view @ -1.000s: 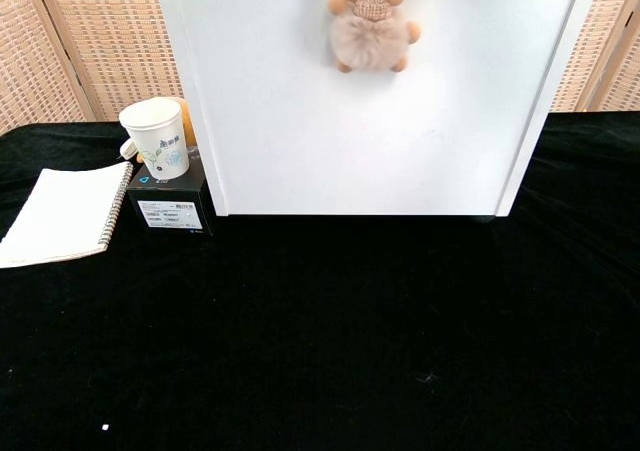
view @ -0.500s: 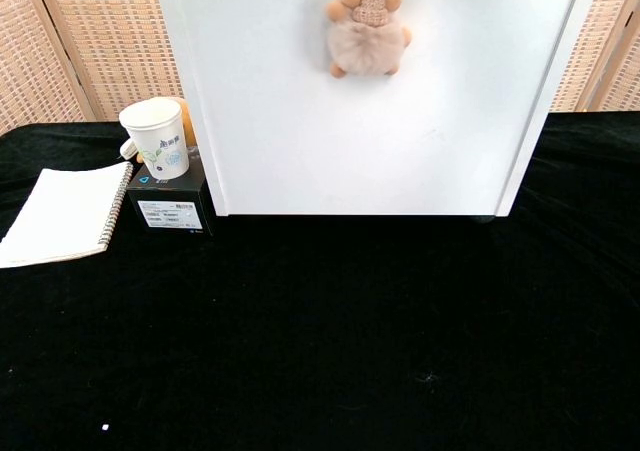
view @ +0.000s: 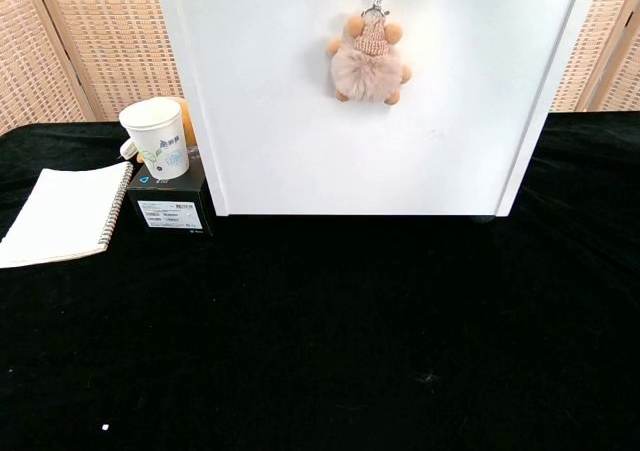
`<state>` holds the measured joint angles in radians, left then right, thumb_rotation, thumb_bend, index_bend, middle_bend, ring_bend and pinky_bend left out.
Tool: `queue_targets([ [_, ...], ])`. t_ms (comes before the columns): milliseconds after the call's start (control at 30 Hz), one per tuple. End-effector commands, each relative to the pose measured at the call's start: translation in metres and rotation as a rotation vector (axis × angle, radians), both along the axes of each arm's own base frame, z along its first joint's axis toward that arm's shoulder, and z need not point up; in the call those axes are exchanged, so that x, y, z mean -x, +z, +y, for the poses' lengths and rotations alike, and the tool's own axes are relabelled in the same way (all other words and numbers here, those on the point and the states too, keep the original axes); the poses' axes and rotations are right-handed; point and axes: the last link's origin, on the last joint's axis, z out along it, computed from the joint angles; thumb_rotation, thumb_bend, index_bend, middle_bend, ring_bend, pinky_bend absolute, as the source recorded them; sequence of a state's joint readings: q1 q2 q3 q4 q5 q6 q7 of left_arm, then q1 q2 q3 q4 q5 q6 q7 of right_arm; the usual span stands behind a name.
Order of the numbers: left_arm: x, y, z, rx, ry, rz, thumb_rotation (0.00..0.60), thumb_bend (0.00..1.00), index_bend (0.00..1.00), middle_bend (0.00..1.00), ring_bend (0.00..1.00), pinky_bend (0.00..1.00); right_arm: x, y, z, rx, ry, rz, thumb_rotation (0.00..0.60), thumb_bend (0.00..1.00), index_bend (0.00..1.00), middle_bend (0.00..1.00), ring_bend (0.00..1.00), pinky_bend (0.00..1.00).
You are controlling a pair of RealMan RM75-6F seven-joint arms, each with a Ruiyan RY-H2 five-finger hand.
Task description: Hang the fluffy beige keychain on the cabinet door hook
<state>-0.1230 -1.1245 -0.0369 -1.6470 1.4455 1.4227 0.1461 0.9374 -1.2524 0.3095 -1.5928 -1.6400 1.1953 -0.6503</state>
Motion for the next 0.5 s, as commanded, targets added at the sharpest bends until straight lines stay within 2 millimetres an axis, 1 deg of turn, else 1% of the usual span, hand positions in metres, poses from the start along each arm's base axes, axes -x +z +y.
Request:
queue_targets([
  [33, 0.000, 0.000, 0.000, 0.001, 0.000, 0.000, 0.600, 0.00, 0.00, 0.00, 0.00, 0.00, 0.002, 0.003, 0.002, 0.003, 0.007, 0.000, 0.600, 0.37, 0.65, 0.95, 0.95, 1.00],
  [267, 0.000, -0.001, -0.001, 0.003, 0.000, 0.000, 0.600, 0.00, 0.00, 0.00, 0.00, 0.00, 0.014, 0.020, 0.016, 0.019, 0.051, -0.020, 0.600, 0.37, 0.67, 0.95, 0.96, 1.00],
  [367, -0.001, 0.000, -0.002, 0.002, -0.005, -0.002, 0.600, 0.00, 0.00, 0.00, 0.00, 0.00, 0.027, 0.032, 0.025, 0.028, 0.070, -0.045, 0.600, 0.37, 0.67, 0.94, 0.96, 1.00],
  [433, -0.001, 0.000, -0.002, 0.003, -0.007, -0.002, 0.600, 0.00, 0.00, 0.00, 0.00, 0.00, 0.034, 0.036, 0.028, 0.022, 0.072, -0.055, 0.600, 0.36, 0.67, 0.93, 0.95, 1.00],
  [500, -0.002, -0.001, -0.003, 0.005, -0.010, -0.002, 0.600, 0.00, 0.00, 0.00, 0.00, 0.00, 0.046, 0.042, 0.035, 0.005, 0.067, -0.069, 0.600, 0.35, 0.66, 0.90, 0.92, 1.00],
])
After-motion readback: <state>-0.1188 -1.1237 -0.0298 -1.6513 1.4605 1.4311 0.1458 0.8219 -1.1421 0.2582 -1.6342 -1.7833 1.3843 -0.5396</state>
